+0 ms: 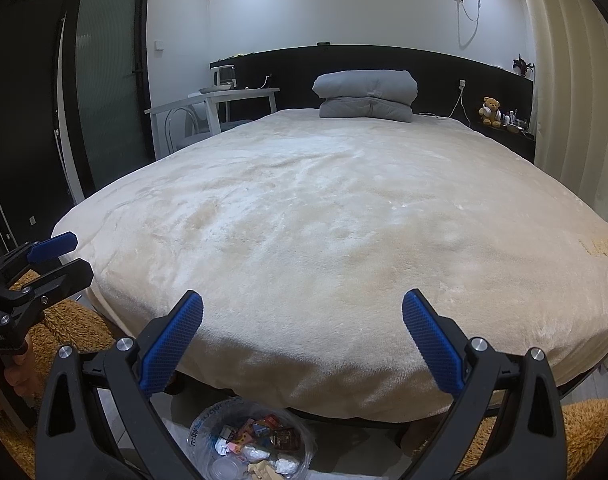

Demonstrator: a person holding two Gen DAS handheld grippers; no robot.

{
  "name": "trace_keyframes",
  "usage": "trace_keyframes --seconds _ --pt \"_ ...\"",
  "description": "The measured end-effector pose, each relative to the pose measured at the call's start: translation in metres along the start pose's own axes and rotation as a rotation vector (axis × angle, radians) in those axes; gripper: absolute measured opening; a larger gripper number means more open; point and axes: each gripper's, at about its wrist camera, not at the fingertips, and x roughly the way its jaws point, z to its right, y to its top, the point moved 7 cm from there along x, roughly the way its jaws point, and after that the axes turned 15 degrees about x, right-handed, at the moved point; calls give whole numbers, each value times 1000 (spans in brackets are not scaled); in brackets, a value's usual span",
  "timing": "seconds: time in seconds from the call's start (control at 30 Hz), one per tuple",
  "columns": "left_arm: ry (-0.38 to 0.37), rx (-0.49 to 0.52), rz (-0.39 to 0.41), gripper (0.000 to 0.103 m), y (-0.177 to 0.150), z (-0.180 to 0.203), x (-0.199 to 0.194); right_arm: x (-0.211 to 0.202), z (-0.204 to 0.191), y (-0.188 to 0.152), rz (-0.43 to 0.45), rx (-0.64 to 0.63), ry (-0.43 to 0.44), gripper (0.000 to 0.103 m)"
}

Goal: Collect trash

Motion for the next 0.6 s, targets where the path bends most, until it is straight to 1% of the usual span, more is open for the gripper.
trace_keyframes --seconds 0.2,0.47,0.53,0.6 --pt "16 10 -1 97 -1 0 1 1 0 -1 -1 0 -3 98" --pt "-17 -3 -60 97 -11 -2 10 -1 3 -3 -11 19 -3 98" --pt "-7 10 -65 97 -10 -4 10 -2 3 -3 -8 18 -6 99" --pt "-7 -13 -66 97 -8 -9 10 -2 5 -4 -11 21 -11 98"
